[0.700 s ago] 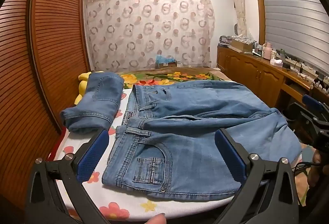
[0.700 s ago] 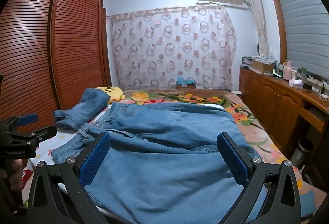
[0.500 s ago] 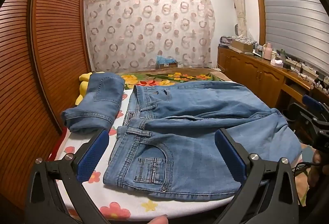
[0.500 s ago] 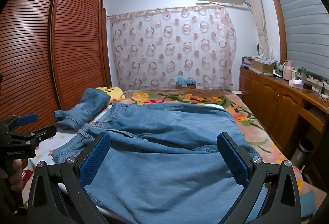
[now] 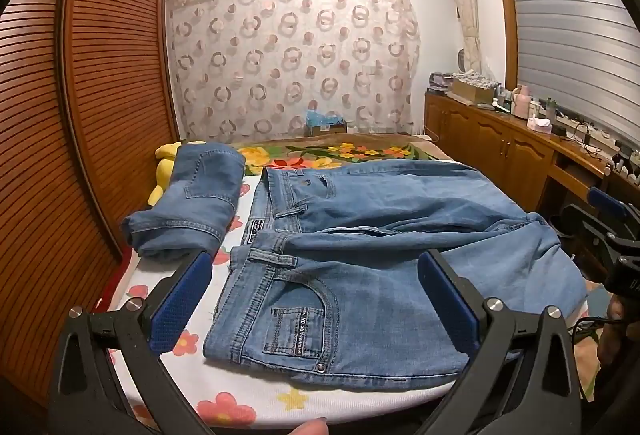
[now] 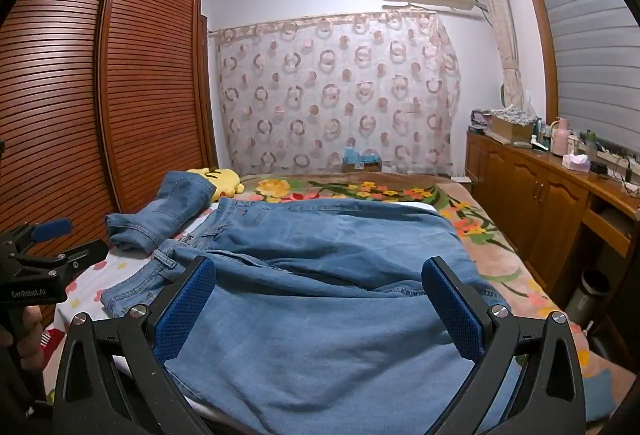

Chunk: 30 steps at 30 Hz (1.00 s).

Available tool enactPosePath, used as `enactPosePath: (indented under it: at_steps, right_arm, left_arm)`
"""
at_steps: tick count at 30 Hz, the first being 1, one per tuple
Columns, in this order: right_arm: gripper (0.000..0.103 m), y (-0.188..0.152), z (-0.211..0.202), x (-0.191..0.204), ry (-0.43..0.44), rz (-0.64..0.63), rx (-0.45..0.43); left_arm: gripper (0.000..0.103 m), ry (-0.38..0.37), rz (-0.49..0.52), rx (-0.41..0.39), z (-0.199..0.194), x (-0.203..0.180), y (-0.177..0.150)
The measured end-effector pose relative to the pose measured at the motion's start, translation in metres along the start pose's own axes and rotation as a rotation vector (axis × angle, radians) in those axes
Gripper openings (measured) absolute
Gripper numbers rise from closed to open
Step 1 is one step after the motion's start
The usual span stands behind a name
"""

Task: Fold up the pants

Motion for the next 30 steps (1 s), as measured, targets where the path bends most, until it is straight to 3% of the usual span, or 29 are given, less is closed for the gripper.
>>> enactPosePath:
  at_steps: [30]
  right_arm:
    - [0.103,0.0007,-0.0058,0.0024,0.002,-0.003,-0.004]
  left_arm:
    - [0.103,0.0,0.0,-0.009,-0.0011,0.0,0.0002]
Point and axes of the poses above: each gripper's, at about its wrist camera, not at the fingertips, and z roughly the way its jaws point, x to its left, y to its top, the point moved 8 cm from there along z, roughly the way its jaws point, and after that the axes turned 11 degrees about -y, right-handed, at the moved point
